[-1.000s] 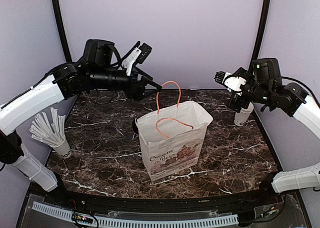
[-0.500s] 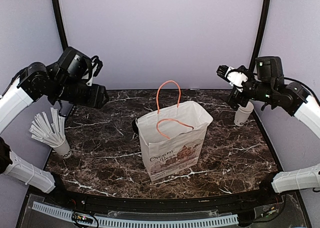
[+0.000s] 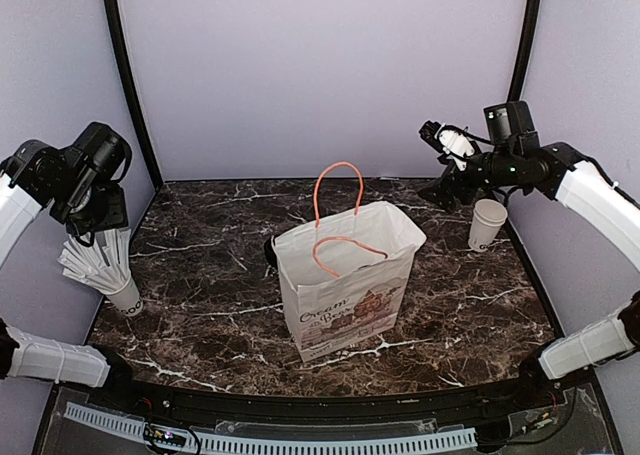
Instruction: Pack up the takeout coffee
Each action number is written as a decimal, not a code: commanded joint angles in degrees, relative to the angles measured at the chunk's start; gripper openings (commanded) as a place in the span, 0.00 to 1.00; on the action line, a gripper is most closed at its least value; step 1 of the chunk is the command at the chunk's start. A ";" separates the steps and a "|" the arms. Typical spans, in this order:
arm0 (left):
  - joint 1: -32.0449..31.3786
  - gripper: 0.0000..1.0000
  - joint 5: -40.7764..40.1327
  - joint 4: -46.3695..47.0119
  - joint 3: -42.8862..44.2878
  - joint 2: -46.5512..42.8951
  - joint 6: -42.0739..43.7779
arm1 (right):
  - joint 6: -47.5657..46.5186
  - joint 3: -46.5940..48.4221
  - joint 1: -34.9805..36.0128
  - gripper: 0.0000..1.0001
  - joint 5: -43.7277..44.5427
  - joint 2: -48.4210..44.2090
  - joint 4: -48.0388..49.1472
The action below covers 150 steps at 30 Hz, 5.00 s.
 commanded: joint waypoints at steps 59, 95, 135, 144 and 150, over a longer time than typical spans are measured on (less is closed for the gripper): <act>17.57 0.00 16.48 -1.88 1.78 1.32 17.71 | 14.02 -6.16 -0.40 0.95 -16.30 1.59 7.50; 12.63 0.00 41.72 19.09 12.16 2.00 24.01 | 14.01 -6.11 -0.54 0.95 -16.28 2.09 7.26; -20.48 0.44 52.74 12.71 25.20 25.12 35.56 | 11.82 -6.90 -1.52 0.97 -9.72 0.82 7.03; -20.85 0.74 38.60 22.27 21.40 21.36 41.08 | 14.90 -6.05 -5.13 0.99 -11.64 -0.88 7.46; -15.32 0.86 28.55 35.59 11.82 13.96 41.25 | 21.98 -2.46 -11.34 0.99 -8.43 -1.17 10.89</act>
